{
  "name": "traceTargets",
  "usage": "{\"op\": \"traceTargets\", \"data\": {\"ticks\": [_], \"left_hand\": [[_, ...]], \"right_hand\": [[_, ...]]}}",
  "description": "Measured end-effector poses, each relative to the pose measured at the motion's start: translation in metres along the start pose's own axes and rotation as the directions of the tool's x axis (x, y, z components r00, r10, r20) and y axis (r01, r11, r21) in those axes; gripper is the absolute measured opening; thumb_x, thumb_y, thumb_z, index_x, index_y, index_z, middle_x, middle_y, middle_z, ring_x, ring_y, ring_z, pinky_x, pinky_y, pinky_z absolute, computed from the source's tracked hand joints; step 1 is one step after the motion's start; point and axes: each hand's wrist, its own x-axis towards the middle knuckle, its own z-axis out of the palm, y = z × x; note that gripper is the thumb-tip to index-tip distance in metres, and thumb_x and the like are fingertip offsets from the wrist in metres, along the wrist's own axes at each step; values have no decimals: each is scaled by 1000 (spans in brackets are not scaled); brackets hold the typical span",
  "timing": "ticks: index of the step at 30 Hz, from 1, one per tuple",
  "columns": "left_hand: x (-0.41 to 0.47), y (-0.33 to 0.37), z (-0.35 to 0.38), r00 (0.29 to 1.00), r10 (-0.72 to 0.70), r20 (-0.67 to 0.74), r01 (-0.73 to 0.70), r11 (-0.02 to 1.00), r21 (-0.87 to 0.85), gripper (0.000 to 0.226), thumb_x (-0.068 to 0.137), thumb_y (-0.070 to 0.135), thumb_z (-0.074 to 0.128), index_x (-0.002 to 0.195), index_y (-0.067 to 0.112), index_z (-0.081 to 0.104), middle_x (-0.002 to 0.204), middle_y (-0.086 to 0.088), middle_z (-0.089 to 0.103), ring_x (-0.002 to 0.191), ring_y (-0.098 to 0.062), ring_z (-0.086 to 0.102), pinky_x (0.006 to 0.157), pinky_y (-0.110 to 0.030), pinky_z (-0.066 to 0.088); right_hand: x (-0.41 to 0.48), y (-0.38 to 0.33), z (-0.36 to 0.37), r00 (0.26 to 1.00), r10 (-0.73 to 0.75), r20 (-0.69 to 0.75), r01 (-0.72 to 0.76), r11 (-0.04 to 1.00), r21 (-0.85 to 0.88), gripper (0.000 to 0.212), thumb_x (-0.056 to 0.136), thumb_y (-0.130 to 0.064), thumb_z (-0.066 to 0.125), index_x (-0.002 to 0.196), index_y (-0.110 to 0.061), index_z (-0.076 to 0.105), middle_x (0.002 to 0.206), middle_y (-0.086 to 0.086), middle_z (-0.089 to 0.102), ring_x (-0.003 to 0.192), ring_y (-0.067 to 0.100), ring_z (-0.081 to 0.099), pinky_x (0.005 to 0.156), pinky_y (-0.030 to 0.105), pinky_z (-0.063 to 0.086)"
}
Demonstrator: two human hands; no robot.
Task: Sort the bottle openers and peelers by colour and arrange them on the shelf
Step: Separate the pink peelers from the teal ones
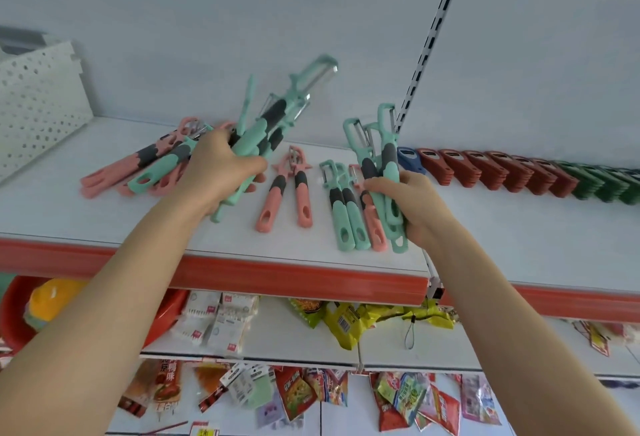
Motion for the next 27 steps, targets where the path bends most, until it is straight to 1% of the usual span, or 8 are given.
{"op": "traceTargets", "data": {"ticks": [3, 5, 9, 12, 15, 18, 21, 27], "left_hand": [[-11, 11, 10, 996, -35, 81, 46, 990, -130, 17, 73, 4, 71, 87, 8, 62, 77, -7, 66, 65, -16, 67, 52, -27, 55], [-20, 18, 23, 985, -50, 167, 82, 977, -196, 12, 75, 4, 71, 81, 9, 62, 69, -7, 65, 53, -10, 63, 47, -22, 53], [-34, 28, 57, 957, -30, 288, 112, 955, -274, 21, 78, 10, 69, 97, 7, 60, 80, -12, 67, 50, -9, 61, 40, -21, 46], [-44, 36, 85, 954, 11, 300, 92, 940, -329, 28, 79, 21, 70, 103, 9, 60, 76, -4, 65, 51, -6, 61, 42, -19, 46], [-56, 46, 117, 954, 71, 293, 37, 936, -349, 31, 79, 38, 65, 99, 14, 59, 79, -5, 66, 61, -15, 63, 49, -24, 51], [-69, 59, 154, 959, 190, 209, -137, 961, -242, 45, 77, 58, 50, 97, 18, 56, 83, -5, 64, 68, -16, 62, 57, -31, 53], [-78, 70, 198, 937, 324, 129, -302, 939, -167, 38, 92, 49, 38, 99, 15, 54, 77, 6, 56, 67, -3, 55, 60, -18, 43], [-93, 98, 279, 889, 432, 150, -381, 882, -276, 21, 99, 26, 37, 113, 17, 49, 93, 11, 57, 79, 13, 55, 68, -5, 42]], "right_hand": [[-5, -2, 3, 999, 24, 30, -28, 991, 130, 9, 81, -3, 64, 90, -2, 61, 73, 8, 66, 60, 12, 64, 56, 25, 52], [-9, -3, 4, 1000, 1, 27, -6, 984, 176, 7, 82, -6, 65, 86, -3, 60, 69, 6, 63, 56, 10, 62, 55, 23, 52], [-20, -5, 0, 997, -83, 9, 80, 977, 198, 11, 85, -16, 66, 85, -7, 60, 70, 0, 62, 52, 8, 58, 52, 21, 50], [-25, -6, -13, 989, -145, -31, 148, 964, 222, 10, 87, -20, 64, 85, -11, 61, 69, -3, 62, 55, 6, 60, 52, 20, 50], [-28, -4, -32, 977, -193, -96, 208, 958, 198, 21, 86, -24, 64, 99, -8, 62, 84, 4, 66, 69, 11, 63, 59, 24, 51], [-29, -3, -56, 963, -237, -130, 260, 944, 205, 37, 86, -27, 65, 111, 0, 58, 107, 25, 64, 85, 28, 63, 72, 39, 55], [-28, -5, -92, 954, -268, -137, 292, 935, 202, 40, 86, -27, 65, 113, 1, 56, 110, 24, 63, 95, 35, 65, 82, 46, 56], [-24, -9, -179, 920, -363, -151, 377, 923, 81, 38, 82, -28, 69, 108, -3, 54, 105, 21, 65, 96, 33, 65, 85, 50, 54]]}}
